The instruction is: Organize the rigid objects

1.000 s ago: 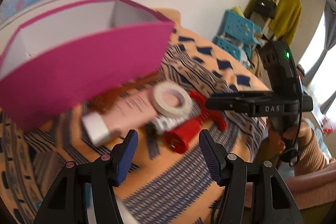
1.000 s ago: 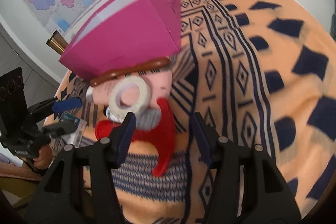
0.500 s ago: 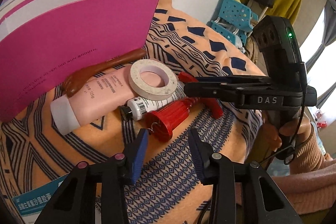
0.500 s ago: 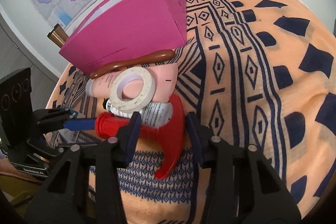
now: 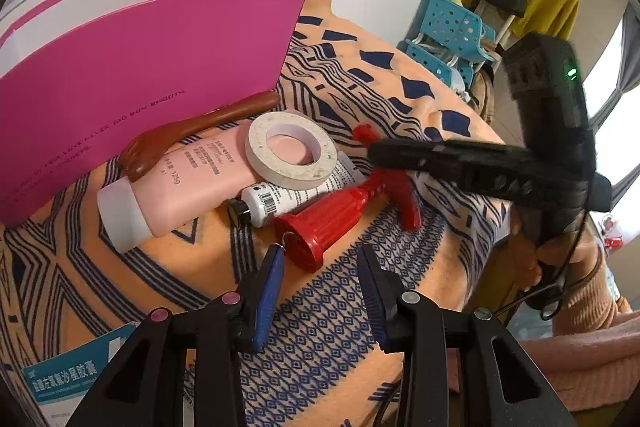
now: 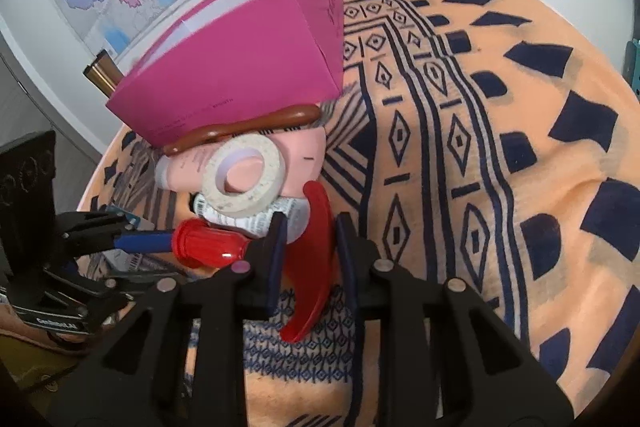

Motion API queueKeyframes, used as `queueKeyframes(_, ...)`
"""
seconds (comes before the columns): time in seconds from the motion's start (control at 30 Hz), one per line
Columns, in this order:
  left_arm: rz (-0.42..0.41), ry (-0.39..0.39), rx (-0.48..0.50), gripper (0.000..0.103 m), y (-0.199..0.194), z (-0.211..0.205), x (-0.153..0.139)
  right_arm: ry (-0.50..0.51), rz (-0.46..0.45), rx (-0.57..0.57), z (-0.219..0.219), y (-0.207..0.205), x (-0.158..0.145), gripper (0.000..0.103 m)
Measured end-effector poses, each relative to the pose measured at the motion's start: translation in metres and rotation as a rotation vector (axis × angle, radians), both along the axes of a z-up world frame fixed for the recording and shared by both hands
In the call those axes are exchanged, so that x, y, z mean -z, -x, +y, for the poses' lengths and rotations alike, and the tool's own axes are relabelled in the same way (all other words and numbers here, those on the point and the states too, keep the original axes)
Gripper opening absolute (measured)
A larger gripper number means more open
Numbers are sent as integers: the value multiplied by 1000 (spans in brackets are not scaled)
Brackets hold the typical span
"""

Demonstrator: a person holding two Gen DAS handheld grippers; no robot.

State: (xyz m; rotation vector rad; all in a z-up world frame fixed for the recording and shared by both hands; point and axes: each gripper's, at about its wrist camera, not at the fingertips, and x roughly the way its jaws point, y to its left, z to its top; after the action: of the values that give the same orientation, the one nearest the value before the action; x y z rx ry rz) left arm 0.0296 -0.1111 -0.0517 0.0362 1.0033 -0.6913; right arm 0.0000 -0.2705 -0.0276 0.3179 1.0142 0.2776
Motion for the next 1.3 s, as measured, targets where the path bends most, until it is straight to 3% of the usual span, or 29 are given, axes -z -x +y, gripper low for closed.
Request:
queueKeyframes(0.07,28,43,17,28,-1,1,0,-10,-24,5,-2,2,-9,20)
queueKeyframes(0.27,20,69,-5,28,0,8,-6,2,-58,-20,8,3,-21,19)
queueKeyframes(0.5,-40,104,-14,28,10,22,-29,-39,-88,-45,12,1,-37,19)
queueKeyframes(0.73,-154,123,-59,28,5,42,-72,-40,-187,-107,27,-20,-75,19)
queueKeyframes(0.97,-259,83,-119,28,-27,54,-108,-17,-279,-154,40,-62,-110,19)
queueKeyframes(1.3,-231,69,-177,28,-97,59,-115,-9,-284,-157,42,-135,-118,19)
